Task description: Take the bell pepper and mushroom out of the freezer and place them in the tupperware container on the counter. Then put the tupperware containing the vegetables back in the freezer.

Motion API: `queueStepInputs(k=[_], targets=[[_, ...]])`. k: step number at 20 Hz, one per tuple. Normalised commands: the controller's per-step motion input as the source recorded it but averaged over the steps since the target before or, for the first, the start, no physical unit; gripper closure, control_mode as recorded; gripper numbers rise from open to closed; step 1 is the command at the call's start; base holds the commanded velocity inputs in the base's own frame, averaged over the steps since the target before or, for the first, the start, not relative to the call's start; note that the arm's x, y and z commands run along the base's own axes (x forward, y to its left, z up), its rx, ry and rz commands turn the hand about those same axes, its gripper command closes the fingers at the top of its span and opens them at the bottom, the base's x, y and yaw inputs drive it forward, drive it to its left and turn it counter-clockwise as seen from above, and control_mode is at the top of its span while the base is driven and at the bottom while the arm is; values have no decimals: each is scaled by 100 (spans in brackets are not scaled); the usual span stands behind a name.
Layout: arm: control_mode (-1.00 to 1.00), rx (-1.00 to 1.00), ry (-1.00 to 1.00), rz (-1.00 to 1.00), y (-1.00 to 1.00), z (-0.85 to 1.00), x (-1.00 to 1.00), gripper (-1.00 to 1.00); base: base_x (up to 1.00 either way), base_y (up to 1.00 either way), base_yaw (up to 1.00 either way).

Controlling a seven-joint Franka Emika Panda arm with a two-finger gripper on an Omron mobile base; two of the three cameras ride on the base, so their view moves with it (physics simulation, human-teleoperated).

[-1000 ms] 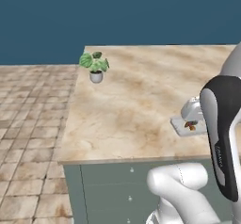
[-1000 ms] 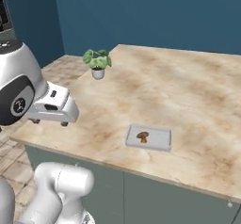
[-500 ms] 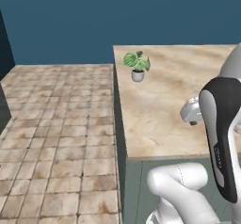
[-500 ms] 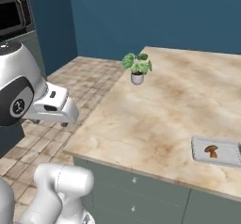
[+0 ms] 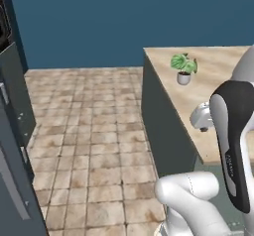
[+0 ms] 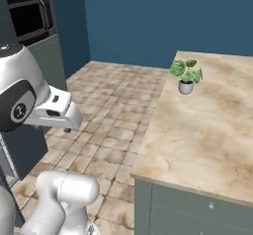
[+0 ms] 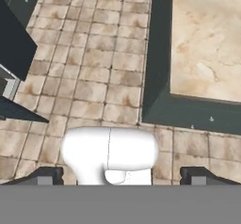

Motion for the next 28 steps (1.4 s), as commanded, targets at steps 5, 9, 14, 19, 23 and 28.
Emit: queueStepInputs(k=[5, 9, 14, 19, 23, 28], targets=[[100, 0, 0, 0, 0, 0, 0, -100, 39, 91, -12], [100, 0, 0, 0, 0, 0, 0, -100, 61, 48, -9], [100, 0, 0, 0, 0, 0, 0, -100, 70, 4, -3], [100, 0, 0, 0, 0, 0, 0, -100, 64, -10, 0], [100, 0, 0, 0, 0, 0, 0, -100, 86, 0, 0], [100, 0, 0, 0, 0, 0, 0, -100, 99, -4, 0]])
